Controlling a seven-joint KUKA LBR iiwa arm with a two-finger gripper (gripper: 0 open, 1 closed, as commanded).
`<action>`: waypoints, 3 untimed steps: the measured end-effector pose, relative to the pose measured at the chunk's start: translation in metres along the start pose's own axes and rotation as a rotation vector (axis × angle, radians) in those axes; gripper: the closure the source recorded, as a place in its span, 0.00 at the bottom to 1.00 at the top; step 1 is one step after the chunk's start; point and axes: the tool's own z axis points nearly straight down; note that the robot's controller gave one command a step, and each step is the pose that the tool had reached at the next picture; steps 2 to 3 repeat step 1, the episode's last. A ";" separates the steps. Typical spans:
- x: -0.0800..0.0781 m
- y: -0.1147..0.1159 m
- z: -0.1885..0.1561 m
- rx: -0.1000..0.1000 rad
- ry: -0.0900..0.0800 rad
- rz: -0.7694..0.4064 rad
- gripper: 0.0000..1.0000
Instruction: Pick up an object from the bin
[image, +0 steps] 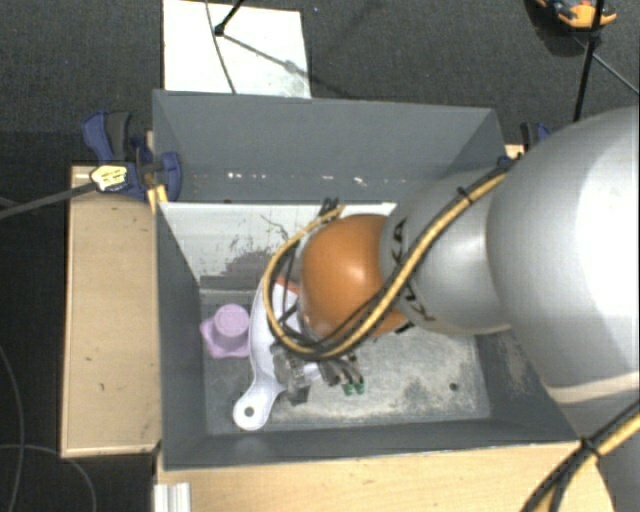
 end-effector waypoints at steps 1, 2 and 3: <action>0.002 -0.010 -0.154 0.000 -0.005 -0.042 1.00; 0.002 -0.010 -0.154 0.000 -0.005 -0.042 1.00; 0.002 -0.010 -0.154 0.000 -0.005 -0.042 1.00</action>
Offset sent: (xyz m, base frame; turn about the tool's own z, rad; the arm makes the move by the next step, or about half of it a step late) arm 0.0000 0.0000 0.0000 0.0000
